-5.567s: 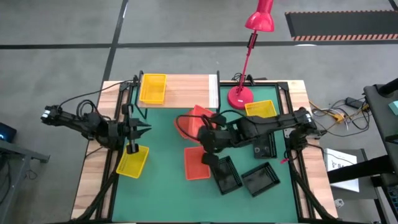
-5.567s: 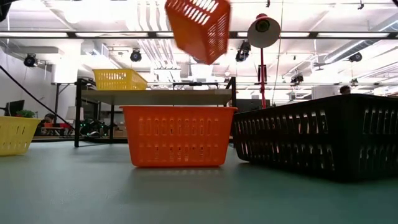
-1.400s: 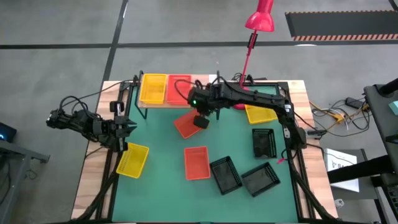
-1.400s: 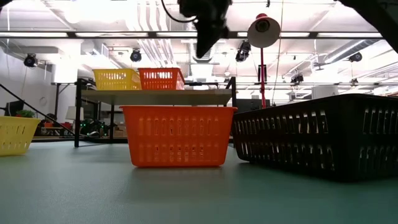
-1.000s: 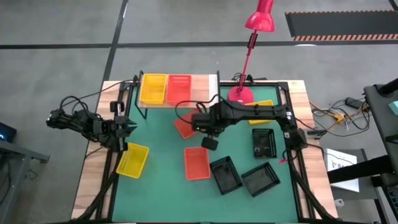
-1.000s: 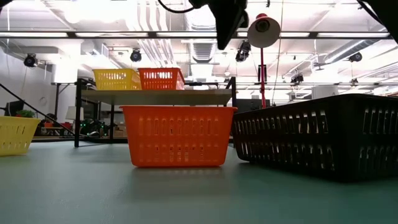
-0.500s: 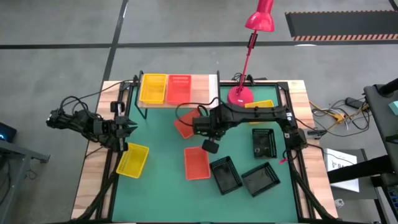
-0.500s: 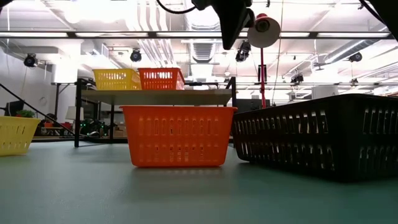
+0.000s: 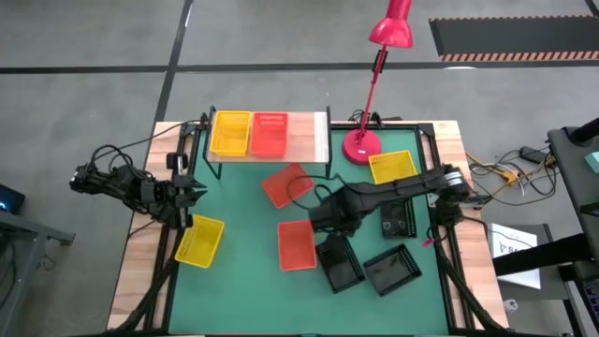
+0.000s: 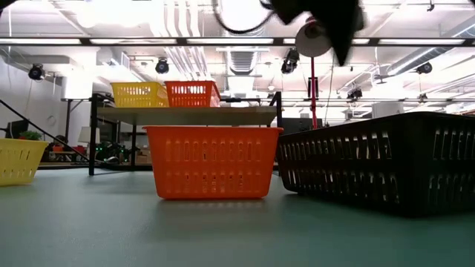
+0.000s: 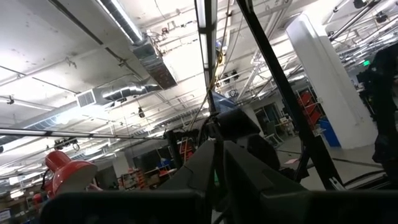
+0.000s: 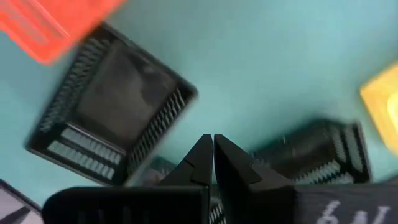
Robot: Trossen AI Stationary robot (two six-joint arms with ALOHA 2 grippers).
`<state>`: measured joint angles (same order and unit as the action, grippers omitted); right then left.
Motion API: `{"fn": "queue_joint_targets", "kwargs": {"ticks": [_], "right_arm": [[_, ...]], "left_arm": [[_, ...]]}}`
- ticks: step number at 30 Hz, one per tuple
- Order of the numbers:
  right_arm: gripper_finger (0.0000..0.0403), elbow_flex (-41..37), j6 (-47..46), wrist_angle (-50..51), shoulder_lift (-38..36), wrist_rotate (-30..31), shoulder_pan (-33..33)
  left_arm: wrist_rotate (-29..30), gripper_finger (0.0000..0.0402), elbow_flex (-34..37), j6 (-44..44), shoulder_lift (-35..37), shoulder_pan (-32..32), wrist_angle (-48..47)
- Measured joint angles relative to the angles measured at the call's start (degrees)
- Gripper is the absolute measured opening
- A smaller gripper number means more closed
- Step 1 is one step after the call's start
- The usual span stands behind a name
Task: Stack baskets on shelf by color
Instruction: Put the top black bin on the shelf
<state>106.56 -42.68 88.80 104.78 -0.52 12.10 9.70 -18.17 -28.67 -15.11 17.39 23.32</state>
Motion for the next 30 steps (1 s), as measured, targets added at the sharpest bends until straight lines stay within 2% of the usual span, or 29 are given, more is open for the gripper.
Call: {"fn": "queue_joint_targets", "kwargs": {"ticks": [6,11,23,30], "right_arm": [[0.0009,-15.91,-2.46,-2.63,-9.93,1.77,3.17],[0.0022,-26.35,-0.25,-9.22,-16.30,0.07,3.78],[0.0125,-42.10,6.56,-14.67,-26.20,-2.40,5.15],[0.0140,-50.01,8.34,-26.59,-28.11,-5.89,5.28]], "left_arm": [[0.02,0.0017,0.00,0.00,0.03,-0.02,0.19],[0.02,0.0017,0.04,-0.02,0.28,-0.02,0.43],[0.02,0.0017,0.04,-0.09,0.22,0.00,0.63],[0.02,0.0017,0.04,-0.10,0.20,-0.01,0.65]]}}
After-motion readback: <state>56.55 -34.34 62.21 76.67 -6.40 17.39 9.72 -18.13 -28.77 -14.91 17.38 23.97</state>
